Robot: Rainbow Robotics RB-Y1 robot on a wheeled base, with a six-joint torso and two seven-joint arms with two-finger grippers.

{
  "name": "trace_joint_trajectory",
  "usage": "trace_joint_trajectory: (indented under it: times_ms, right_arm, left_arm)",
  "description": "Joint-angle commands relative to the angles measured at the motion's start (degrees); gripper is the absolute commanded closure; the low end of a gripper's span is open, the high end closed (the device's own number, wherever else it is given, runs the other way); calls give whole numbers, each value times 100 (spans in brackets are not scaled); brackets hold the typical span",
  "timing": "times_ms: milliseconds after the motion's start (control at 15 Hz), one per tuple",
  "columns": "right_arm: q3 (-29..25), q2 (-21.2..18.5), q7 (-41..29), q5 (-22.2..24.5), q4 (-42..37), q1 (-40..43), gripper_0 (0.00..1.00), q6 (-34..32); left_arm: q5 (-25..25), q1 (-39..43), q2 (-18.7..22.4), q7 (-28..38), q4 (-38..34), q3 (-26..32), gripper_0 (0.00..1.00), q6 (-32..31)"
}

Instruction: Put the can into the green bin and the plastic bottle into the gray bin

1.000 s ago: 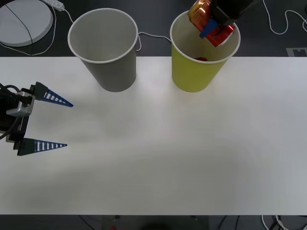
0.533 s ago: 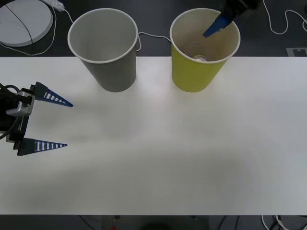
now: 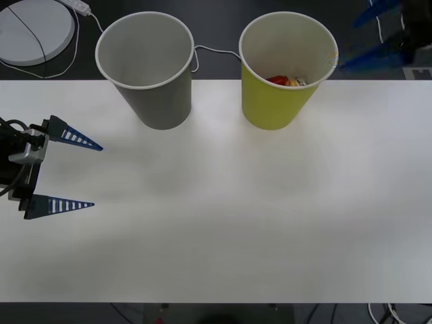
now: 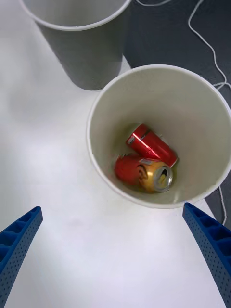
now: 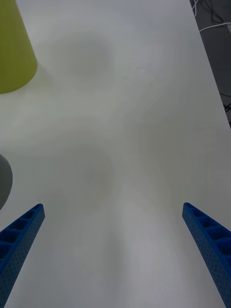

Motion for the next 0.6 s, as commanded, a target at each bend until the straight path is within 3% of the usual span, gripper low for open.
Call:
trace_joint_trajectory:
  times_ms: [67,333,600]
  right_arm:
    - [-715,-232,851,-714,-268,906,0,0]
    - [-1937,-267,1967,-1092,-875,2444,0,0]
    - [-2692,-12,2881,-1373,-1077,3631,0,0]
  left_arm:
    - [0,0,0,0,1,0,0,0]
    - [0,0,0,0,1,0,0,0]
    - [0,0,0,0,1,0,0,0]
